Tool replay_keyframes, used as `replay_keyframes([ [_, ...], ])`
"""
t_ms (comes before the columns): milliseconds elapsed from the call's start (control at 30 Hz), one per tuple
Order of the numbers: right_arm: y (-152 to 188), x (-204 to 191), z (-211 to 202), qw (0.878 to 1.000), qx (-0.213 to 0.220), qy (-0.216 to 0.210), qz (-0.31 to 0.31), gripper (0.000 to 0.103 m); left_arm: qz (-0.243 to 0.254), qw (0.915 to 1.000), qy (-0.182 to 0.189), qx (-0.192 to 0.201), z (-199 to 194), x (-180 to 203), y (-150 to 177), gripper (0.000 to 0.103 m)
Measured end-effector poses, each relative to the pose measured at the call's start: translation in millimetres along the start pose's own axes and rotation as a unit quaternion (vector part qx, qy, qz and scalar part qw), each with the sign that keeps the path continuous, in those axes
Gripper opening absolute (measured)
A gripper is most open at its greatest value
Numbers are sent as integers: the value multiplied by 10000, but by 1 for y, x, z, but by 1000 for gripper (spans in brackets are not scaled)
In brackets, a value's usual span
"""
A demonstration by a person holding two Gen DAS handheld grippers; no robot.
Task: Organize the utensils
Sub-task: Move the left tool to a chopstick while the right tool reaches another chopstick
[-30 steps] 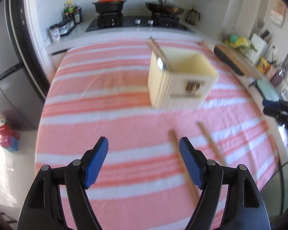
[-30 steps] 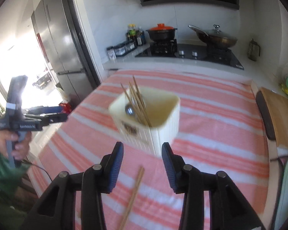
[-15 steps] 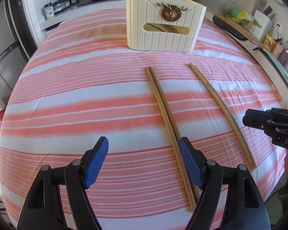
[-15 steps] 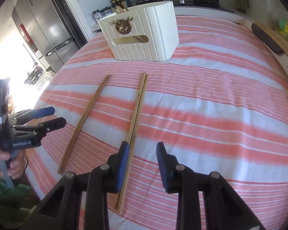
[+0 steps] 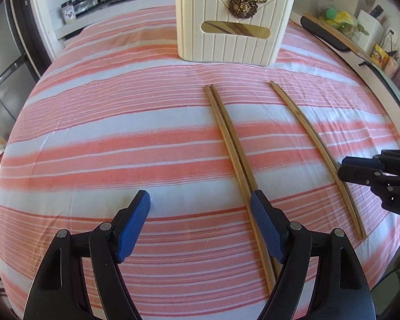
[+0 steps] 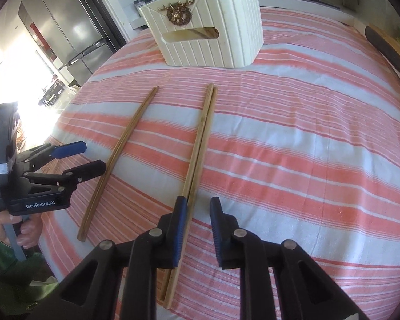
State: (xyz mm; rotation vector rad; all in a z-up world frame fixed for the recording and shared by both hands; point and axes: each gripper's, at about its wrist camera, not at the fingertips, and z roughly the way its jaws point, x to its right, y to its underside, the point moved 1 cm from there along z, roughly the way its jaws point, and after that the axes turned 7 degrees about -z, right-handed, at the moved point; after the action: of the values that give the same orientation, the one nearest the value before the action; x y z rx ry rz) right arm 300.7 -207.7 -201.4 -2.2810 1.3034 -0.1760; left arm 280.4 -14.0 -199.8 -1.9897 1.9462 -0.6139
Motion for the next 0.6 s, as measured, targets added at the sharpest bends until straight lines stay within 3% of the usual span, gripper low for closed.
replay_keyframes([
  [200, -3, -8, 3, 9975, -465, 409, -350, 18, -67, 10000, -10, -72, 1, -2, -1, 80],
  [267, 0, -10, 2, 9960, -516, 561, -460, 13, -4, 10000, -40, -60, 1, -1, -1, 80],
  [400, -6, -13, 6, 9949, -398, 745, -550, 13, -186, 9997, -84, -95, 2, -6, -4, 80],
  [433, -8, -16, 8, 9943, -325, 813, -607, 13, -257, 9996, -73, -103, 3, -7, -5, 77],
  [500, -12, -19, 12, 9933, -202, 927, -667, 13, -286, 9993, -222, -129, 6, -6, -7, 61],
  [600, -13, -18, 13, 9938, -38, 974, -537, 11, -63, 9995, -259, -140, 6, 5, -6, 58],
])
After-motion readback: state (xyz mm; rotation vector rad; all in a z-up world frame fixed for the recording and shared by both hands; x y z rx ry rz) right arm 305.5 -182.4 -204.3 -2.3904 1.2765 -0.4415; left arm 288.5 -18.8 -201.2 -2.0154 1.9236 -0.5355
